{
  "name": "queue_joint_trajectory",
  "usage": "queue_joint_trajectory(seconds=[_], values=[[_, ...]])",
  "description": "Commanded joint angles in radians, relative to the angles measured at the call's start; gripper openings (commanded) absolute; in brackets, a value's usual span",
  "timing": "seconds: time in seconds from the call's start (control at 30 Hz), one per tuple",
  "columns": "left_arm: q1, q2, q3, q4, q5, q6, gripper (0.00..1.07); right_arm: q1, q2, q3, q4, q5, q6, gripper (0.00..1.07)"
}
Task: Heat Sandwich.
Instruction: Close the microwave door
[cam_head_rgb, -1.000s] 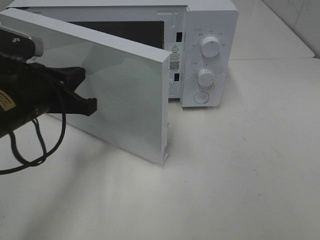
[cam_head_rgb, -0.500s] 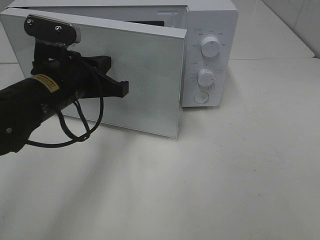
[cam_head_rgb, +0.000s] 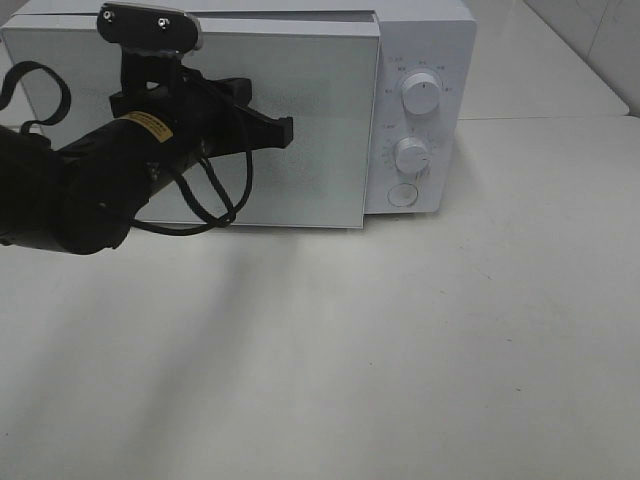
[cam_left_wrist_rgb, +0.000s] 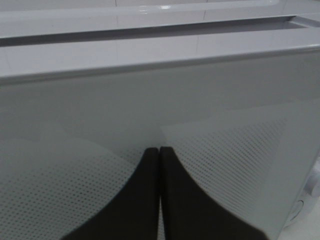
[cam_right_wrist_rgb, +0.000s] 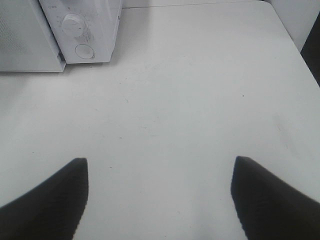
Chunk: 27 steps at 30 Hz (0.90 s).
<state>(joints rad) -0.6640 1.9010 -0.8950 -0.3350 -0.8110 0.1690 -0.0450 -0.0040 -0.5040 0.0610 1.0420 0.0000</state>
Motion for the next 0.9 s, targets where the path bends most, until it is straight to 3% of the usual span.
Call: queue_joint_trajectory(seconds=[0.03, 0.43, 0.6, 0.9], values=[[-0.007, 0.024, -0.044, -0.007, 0.006, 0.002, 0.00, -0.002, -0.027, 0.003, 0.002, -0.004, -0.007, 0.76], [-0.007, 0.103, -0.158, -0.033, 0.032, 0.002, 0.00, -0.002, -0.027, 0.003, 0.002, -0.004, -0.006, 0.76], [0.003, 0.119, -0.179, -0.077, 0.031, 0.003, 0.00, -0.002, -0.027, 0.003, 0.002, -0.004, -0.006, 0.76], [0.014, 0.117, -0.180, -0.072, 0.052, -0.008, 0.00, -0.002, -0.027, 0.003, 0.002, -0.004, -0.006, 0.76]])
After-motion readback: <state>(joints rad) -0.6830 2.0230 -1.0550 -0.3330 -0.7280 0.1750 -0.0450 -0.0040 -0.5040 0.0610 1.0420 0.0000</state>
